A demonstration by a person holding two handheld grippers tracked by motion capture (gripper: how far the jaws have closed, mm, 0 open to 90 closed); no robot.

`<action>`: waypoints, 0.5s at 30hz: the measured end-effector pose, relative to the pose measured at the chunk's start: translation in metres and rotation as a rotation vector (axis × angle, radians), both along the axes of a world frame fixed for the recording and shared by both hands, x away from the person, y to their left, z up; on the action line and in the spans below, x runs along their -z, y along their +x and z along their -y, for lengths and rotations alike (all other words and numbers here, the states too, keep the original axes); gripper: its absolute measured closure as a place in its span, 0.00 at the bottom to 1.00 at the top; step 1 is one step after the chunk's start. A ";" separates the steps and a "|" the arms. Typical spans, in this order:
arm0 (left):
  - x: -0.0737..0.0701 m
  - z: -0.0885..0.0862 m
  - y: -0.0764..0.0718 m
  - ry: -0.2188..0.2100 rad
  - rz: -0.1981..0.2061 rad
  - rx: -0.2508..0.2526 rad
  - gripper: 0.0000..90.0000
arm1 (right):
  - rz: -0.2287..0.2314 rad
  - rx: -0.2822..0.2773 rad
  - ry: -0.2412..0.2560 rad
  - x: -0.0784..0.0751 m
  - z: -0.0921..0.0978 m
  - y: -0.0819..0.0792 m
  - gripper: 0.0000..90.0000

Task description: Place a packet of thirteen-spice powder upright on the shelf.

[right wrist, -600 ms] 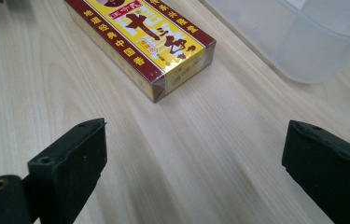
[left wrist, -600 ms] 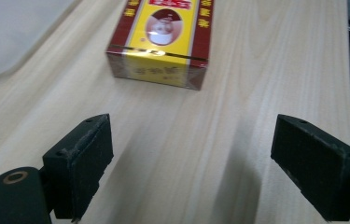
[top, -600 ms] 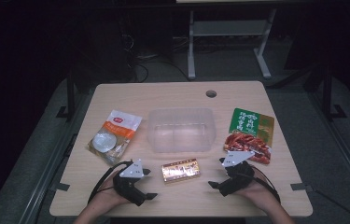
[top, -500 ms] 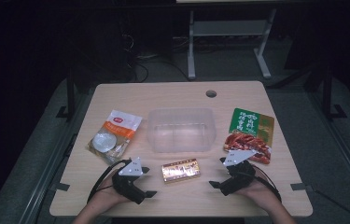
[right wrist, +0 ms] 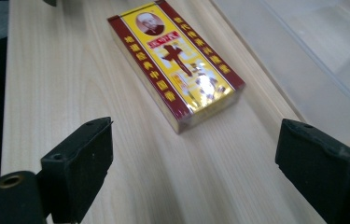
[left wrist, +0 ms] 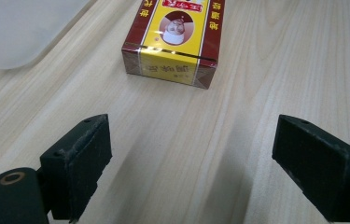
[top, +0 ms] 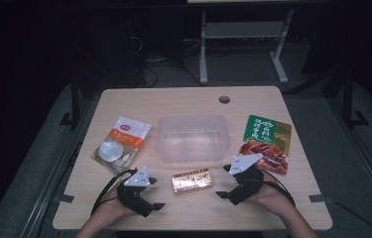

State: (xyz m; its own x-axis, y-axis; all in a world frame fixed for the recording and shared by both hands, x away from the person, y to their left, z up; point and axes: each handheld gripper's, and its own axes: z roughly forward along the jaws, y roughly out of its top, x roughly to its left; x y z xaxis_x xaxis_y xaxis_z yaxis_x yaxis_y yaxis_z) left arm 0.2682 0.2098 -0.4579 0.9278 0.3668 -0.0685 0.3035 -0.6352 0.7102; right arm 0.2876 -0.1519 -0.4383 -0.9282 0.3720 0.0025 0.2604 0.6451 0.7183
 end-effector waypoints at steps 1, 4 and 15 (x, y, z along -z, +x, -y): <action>0.000 0.000 0.000 -0.002 0.000 -0.001 0.13 | -0.001 -0.007 0.004 0.000 -0.003 0.000 0.12; 0.000 -0.001 0.001 -0.004 -0.001 -0.002 0.13 | 0.002 -0.034 -0.023 -0.003 -0.011 0.003 0.12; -0.001 -0.001 0.001 -0.013 -0.012 -0.005 0.13 | 0.045 -0.125 -0.075 -0.013 -0.033 0.019 0.13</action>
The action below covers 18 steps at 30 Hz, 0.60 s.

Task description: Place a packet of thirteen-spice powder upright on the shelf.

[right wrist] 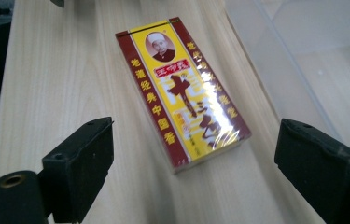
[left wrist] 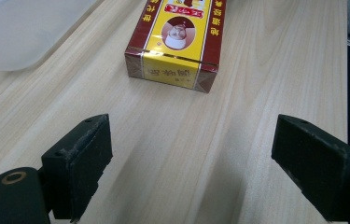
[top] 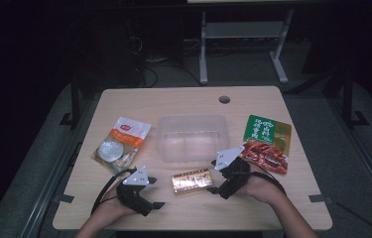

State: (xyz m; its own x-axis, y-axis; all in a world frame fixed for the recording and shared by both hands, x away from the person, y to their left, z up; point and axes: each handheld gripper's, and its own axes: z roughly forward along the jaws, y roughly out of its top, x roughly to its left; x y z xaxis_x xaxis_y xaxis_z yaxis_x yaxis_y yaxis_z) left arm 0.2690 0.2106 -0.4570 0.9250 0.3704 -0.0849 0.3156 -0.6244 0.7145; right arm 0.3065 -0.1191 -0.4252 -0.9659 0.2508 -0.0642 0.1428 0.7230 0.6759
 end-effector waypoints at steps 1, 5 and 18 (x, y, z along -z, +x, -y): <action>0.000 0.000 0.000 0.004 -0.002 0.001 0.13 | -0.002 -0.009 -0.007 -0.001 -0.003 0.002 0.13; 0.000 0.000 0.000 0.005 -0.004 0.007 0.13 | 0.024 -0.053 -0.026 -0.001 -0.014 0.010 0.13; 0.002 0.000 -0.001 0.010 -0.014 0.025 0.13 | 0.002 -0.111 -0.084 0.009 -0.036 0.022 0.15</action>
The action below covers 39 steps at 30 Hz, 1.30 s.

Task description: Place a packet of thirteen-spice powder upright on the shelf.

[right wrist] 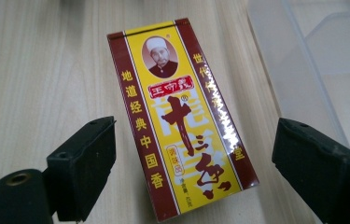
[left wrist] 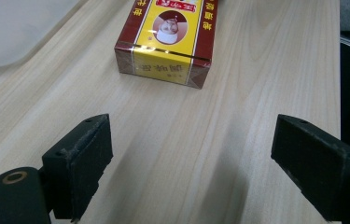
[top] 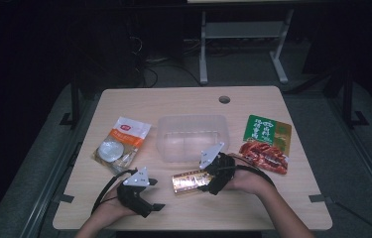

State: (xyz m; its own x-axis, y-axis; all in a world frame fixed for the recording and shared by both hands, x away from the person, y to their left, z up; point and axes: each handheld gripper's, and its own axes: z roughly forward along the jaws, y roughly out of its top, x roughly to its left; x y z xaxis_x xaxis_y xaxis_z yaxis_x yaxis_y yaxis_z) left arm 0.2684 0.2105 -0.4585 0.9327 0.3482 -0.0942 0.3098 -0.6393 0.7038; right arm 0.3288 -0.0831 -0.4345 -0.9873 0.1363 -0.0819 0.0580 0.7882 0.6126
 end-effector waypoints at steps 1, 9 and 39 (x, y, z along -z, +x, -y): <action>0.000 0.000 0.000 -0.002 -0.001 -0.002 0.13 | 0.000 0.001 -0.002 0.001 0.000 0.000 0.15; 0.001 0.002 0.000 0.005 -0.008 0.002 0.13 | -0.029 0.004 -0.025 0.013 0.001 0.005 0.15; 0.002 0.001 -0.001 0.015 -0.025 0.016 0.14 | -0.080 -0.024 -0.055 0.027 0.002 0.006 0.25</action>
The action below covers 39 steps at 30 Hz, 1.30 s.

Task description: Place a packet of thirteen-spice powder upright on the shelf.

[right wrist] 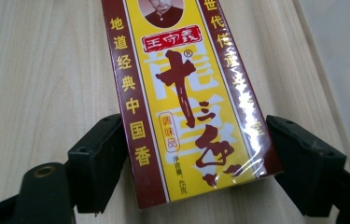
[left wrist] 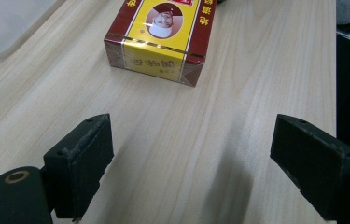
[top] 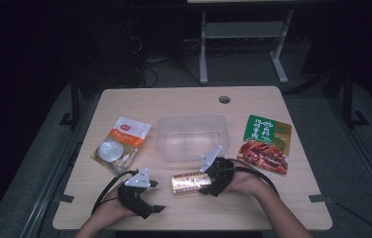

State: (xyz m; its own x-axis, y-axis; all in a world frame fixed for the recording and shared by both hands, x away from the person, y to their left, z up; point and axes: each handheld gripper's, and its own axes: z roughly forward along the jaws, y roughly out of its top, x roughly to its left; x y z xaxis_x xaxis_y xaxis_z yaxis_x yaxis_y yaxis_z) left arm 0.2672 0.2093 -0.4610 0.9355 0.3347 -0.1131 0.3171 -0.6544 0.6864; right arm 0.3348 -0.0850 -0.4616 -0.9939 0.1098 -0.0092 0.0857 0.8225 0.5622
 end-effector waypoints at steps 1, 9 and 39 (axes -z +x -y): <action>0.000 0.000 0.000 0.000 -0.001 0.000 0.14 | -0.001 0.000 0.001 0.000 0.000 0.000 0.26; 0.000 -0.001 0.000 -0.003 -0.002 -0.004 0.14 | 0.001 -0.010 -0.001 -0.002 0.001 -0.004 0.34; -0.005 -0.003 0.000 -0.016 0.014 0.011 0.14 | -0.027 0.092 0.133 -0.016 0.031 -0.018 0.36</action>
